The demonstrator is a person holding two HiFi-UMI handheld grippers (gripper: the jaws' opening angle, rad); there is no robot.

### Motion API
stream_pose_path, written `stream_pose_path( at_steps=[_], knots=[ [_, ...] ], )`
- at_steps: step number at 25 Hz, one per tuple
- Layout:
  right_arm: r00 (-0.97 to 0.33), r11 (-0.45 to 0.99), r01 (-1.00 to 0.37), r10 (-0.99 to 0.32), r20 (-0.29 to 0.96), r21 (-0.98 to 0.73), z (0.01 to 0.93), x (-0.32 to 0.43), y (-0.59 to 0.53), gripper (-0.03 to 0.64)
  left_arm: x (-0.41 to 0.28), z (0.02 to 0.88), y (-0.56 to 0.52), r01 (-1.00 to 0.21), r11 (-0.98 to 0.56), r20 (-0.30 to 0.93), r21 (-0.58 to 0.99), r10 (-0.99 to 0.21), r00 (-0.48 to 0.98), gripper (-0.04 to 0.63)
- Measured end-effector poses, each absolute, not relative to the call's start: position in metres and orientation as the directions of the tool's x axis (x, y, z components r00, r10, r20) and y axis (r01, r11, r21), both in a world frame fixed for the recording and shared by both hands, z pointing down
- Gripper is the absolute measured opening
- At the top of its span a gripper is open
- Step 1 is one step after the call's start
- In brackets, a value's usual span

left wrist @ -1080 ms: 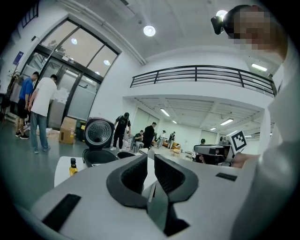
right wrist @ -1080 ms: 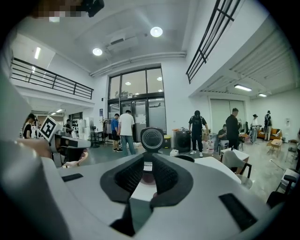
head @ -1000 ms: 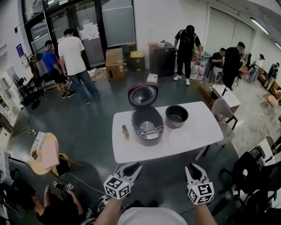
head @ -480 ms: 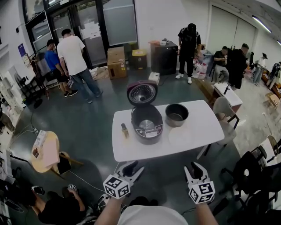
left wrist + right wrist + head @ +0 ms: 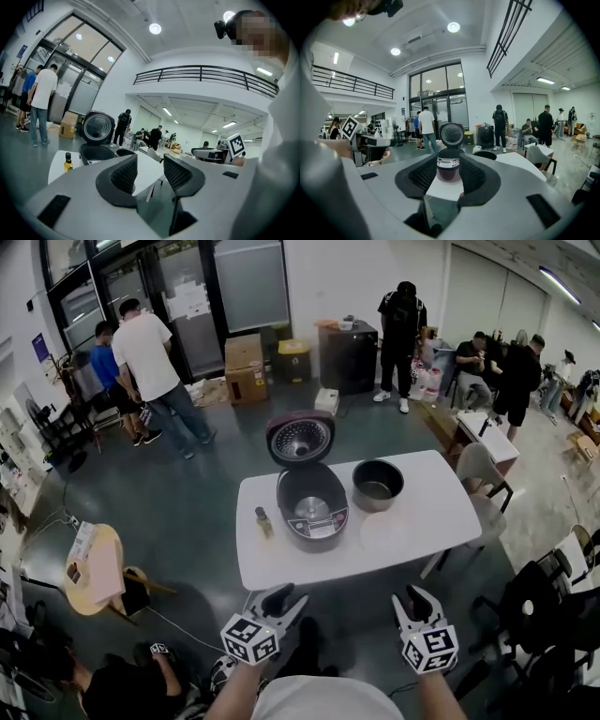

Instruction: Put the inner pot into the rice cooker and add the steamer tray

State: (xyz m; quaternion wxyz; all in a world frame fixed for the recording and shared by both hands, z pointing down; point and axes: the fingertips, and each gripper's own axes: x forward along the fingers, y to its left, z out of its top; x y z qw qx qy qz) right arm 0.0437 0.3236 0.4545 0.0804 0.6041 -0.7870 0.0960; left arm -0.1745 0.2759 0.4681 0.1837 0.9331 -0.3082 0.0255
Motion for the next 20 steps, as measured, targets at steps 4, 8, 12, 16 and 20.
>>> stream_pose_path(
  at_steps=[4,8,12,16,20],
  knots=[
    [-0.239,0.233,-0.971,-0.936,0.257,-0.053,0.457,0.048,0.297,0.158,-0.171,0.469,0.248,-0.573,-0.749,0.160,0.332,-0.554,0.817,0.189],
    [-0.223,0.217,-0.975,-0.935,0.274,-0.053,0.464,0.050,0.261,0.158,-0.167,0.475,0.211,-0.562,-0.757,0.171,0.332,-0.538,0.825,0.189],
    [-0.214,0.211,-0.977,-0.932,0.293,-0.044,0.470,0.049,0.216,0.158,-0.162,0.481,0.169,-0.551,-0.772,0.191,0.317,-0.517,0.835,0.189],
    [-0.209,0.206,-0.978,-0.925,0.317,-0.045,0.476,0.043,0.174,0.156,-0.163,0.489,0.127,-0.538,-0.779,0.208,0.321,-0.497,0.843,0.189],
    [-0.191,0.191,-0.981,-0.921,0.340,-0.034,0.479,0.039,0.136,0.155,-0.163,0.493,0.089,-0.510,-0.791,0.219,0.337,-0.461,0.860,0.189]
  ],
)
